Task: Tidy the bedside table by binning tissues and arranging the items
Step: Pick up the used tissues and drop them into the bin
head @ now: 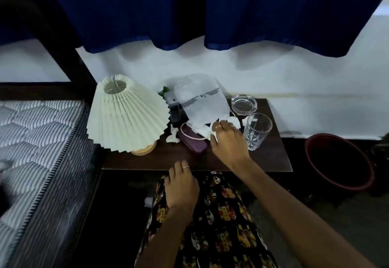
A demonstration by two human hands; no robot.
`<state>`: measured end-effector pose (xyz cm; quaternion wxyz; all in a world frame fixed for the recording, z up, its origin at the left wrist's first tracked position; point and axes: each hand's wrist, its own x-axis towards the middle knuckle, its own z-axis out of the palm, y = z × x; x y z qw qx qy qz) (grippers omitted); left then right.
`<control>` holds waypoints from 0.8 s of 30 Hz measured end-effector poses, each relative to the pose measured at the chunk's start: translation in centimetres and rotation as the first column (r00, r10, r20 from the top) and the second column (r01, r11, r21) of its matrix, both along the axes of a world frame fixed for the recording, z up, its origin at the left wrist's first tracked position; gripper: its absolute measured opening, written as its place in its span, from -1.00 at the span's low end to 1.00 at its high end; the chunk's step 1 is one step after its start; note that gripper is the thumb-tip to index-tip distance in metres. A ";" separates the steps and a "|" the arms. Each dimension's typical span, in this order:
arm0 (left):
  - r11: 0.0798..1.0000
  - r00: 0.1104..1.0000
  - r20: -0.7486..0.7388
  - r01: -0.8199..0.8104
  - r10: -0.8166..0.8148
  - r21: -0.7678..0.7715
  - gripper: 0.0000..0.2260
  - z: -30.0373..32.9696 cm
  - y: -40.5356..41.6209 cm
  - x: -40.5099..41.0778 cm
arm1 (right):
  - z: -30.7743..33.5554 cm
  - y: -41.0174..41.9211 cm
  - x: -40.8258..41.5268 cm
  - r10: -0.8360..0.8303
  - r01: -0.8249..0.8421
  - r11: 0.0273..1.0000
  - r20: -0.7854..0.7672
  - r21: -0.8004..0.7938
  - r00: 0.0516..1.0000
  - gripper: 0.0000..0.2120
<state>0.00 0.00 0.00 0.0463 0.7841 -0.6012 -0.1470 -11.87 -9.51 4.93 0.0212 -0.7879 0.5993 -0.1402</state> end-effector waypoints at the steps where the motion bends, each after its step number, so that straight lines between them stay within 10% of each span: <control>1: 1.000 1.000 -0.012 -0.005 0.006 0.021 -0.51 -0.2 -0.3 0.2 | -0.2 -1.1 0.7 0.010 -0.009 1.000 -0.023 0.015 1.000 -0.70; 13: 0.990 0.999 -0.044 0.030 -0.025 0.135 -0.42 -2.4 -2.9 1.4 | -6.5 -8.8 4.8 -0.099 0.111 0.991 -0.143 0.077 0.985 -0.10; 24: 0.982 0.995 -0.085 0.057 -0.042 0.180 -0.46 -2.5 -3.3 1.4 | -0.9 -13.7 1.5 0.063 -0.131 0.964 -0.280 -0.231 0.958 -0.43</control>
